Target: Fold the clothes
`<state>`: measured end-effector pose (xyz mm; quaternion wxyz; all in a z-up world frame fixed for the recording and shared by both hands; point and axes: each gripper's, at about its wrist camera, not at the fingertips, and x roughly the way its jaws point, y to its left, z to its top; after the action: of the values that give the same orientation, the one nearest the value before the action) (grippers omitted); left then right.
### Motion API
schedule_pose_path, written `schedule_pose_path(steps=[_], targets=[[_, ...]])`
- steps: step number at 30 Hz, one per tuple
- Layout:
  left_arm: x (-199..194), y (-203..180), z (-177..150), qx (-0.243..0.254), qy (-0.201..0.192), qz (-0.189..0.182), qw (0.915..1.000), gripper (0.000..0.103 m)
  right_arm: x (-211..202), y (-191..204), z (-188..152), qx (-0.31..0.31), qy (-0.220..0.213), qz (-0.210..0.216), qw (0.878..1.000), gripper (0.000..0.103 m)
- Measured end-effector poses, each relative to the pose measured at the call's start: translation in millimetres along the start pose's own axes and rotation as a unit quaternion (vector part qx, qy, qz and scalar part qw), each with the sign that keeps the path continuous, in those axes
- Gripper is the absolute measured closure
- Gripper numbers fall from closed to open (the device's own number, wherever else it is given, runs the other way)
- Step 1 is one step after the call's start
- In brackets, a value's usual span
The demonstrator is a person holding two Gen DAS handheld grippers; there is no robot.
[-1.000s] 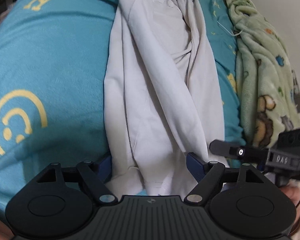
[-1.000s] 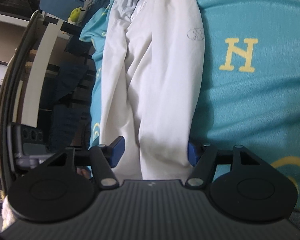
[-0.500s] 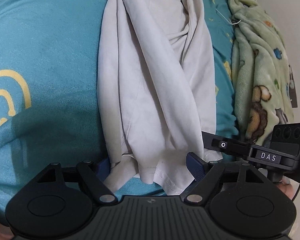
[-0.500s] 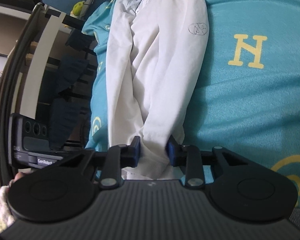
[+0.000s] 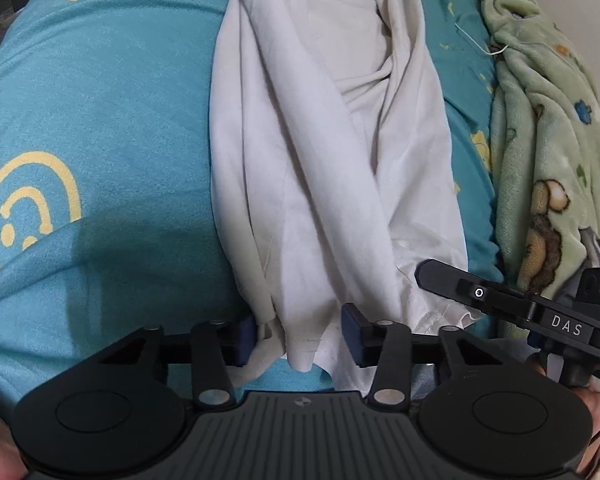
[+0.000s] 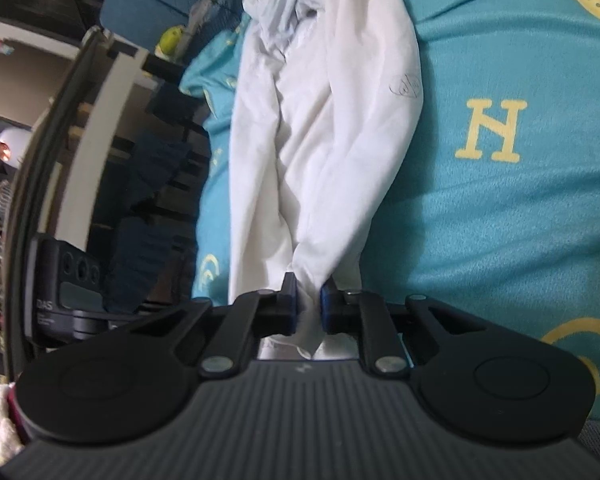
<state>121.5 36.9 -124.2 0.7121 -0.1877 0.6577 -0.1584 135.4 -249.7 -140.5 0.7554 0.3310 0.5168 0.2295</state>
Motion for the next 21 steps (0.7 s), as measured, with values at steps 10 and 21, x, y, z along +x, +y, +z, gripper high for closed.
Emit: schedule_pose_path(steps=[10,21], targets=[[-13.1,-17.7,-0.3,-0.002,-0.020,0.028,0.9994,0.096,-7.9,1.1,-0.1,-0.005,-0.020,0.011,1.000,0.089],[-69.8,-15.0,-13.8,0.003,-0.079,-0.028,0.9965,0.098,-30.6,-0.9,2.1,0.009,-0.064,0.035,0.997,0.089]])
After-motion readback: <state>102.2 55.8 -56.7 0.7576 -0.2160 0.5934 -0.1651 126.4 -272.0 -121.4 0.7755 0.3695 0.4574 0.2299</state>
